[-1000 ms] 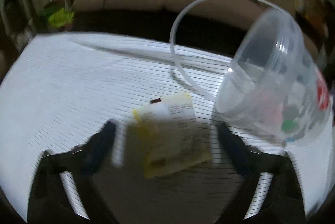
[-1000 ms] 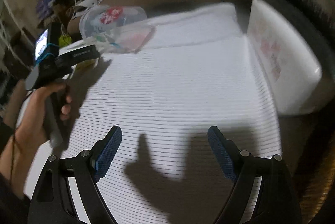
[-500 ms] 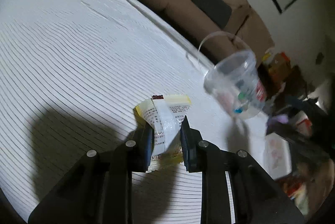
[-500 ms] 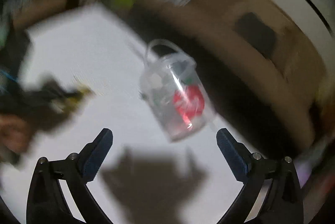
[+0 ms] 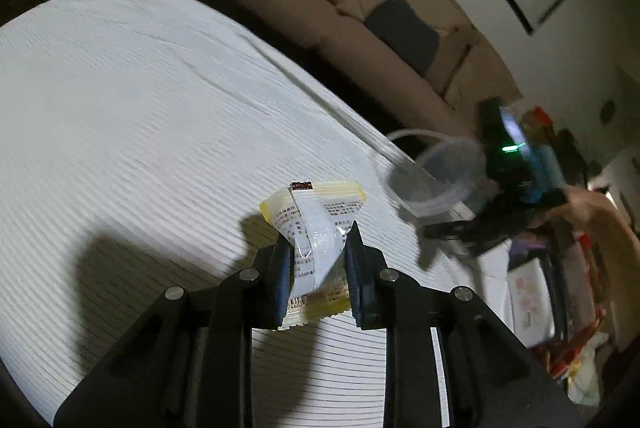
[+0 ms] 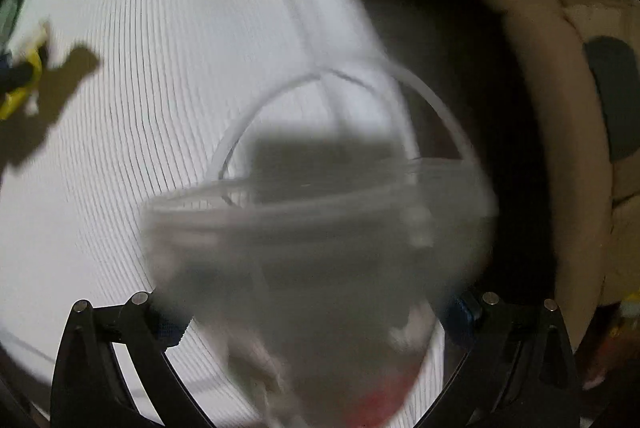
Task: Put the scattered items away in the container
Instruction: 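Carry the snack packet and clear cup over the box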
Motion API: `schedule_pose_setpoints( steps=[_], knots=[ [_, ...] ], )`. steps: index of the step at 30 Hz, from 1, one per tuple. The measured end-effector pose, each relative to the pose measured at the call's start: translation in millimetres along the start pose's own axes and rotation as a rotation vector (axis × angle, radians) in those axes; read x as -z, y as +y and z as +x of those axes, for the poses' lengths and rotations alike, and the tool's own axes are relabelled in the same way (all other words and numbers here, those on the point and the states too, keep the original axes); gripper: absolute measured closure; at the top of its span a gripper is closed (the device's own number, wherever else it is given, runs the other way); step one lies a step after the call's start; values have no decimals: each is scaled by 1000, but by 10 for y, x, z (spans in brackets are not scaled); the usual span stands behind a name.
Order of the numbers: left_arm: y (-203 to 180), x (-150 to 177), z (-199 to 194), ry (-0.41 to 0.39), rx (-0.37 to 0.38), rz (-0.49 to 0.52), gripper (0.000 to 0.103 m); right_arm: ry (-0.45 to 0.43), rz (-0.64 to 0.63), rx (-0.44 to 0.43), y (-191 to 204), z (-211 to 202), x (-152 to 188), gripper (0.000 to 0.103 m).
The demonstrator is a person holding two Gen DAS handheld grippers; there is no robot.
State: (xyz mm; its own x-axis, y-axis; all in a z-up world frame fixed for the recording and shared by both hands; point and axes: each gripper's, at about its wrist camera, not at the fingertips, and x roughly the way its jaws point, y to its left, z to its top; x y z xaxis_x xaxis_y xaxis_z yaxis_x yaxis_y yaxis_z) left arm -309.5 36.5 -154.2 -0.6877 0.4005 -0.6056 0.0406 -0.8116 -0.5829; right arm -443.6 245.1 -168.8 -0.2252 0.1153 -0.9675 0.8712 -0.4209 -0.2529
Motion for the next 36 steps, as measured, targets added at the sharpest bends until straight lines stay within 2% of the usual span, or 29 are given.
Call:
schedule_pose_setpoints(
  steps=[2, 4, 5, 7, 9, 10, 11, 13, 14, 16, 17, 19, 21, 23, 25, 28, 29, 32, 34, 35, 36],
  knots=[
    [-20, -16, -13, -11, -5, 27, 81, -43, 47, -17, -3, -66, 2, 5],
    [-33, -60, -44, -29, -11, 52, 82, -42, 110, -57, 56, -179, 40, 5],
    [-56, -96, -72, -59, -24, 58, 81, -35, 87, -21, 193, -279, 82, 5],
    [-67, -146, -152, -101, -21, 84, 81, -38, -7, 128, 604, -619, 233, 5],
    [-60, -164, -272, -168, -13, 90, 82, -83, -35, 418, 1114, -1077, 451, 5],
    [-72, -159, -333, -194, -5, 94, 82, -113, -3, 522, 1394, -1350, 608, 5],
    [-88, -160, -391, -212, 3, 102, 82, -150, 65, 500, 1664, -1662, 809, 5],
    [-186, -151, -552, -235, -11, 142, 82, -191, 185, 306, 2141, -2194, 1241, 5],
    [-269, -89, -718, -237, -17, 170, 82, -200, 244, 243, 2417, -2454, 1507, 5],
    [-435, 59, -985, -220, -26, 212, 82, -212, 313, 152, 2791, -2771, 1803, 5],
    [-565, 169, -1165, -185, -31, 250, 82, -226, 348, 99, 2967, -2910, 1931, 5],
    [-763, 292, -1489, -136, -50, 293, 82, -272, 410, 41, 3228, -3146, 2073, 5],
    [-970, 345, -1972, -147, -75, 363, 82, -362, 448, 42, 3449, -3416, 2112, 5],
    [-1081, 294, -2504, -173, -139, 425, 82, -460, 478, 30, 3554, -3633, 1968, 5],
    [-1012, 184, -3000, -206, -193, 435, 82, -566, 520, -20, 3680, -3871, 1775, 5],
    [-613, 35, -3805, -253, -296, 402, 81, -683, 564, -133, 3789, -4110, 1247, 5],
    [-364, -40, -4072, -237, -342, 379, 81, -711, 570, -176, 3844, -4188, 1044, 5],
    [313, -176, -4590, -192, -408, 262, 81, -722, 553, -309, 4109, -4244, 279, 5],
    [678, -193, -4894, -248, -449, 190, 81, -696, 510, -463, 4076, -4214, -345, 5],
    [844, -175, -5015, -260, -451, 166, 82, -679, 468, -544, 4041, -4236, -645, 5],
    [989, -155, -5077, -246, -454, 148, 81, -654, 402, -586, 4010, -4247, -983, 5]
  ],
)
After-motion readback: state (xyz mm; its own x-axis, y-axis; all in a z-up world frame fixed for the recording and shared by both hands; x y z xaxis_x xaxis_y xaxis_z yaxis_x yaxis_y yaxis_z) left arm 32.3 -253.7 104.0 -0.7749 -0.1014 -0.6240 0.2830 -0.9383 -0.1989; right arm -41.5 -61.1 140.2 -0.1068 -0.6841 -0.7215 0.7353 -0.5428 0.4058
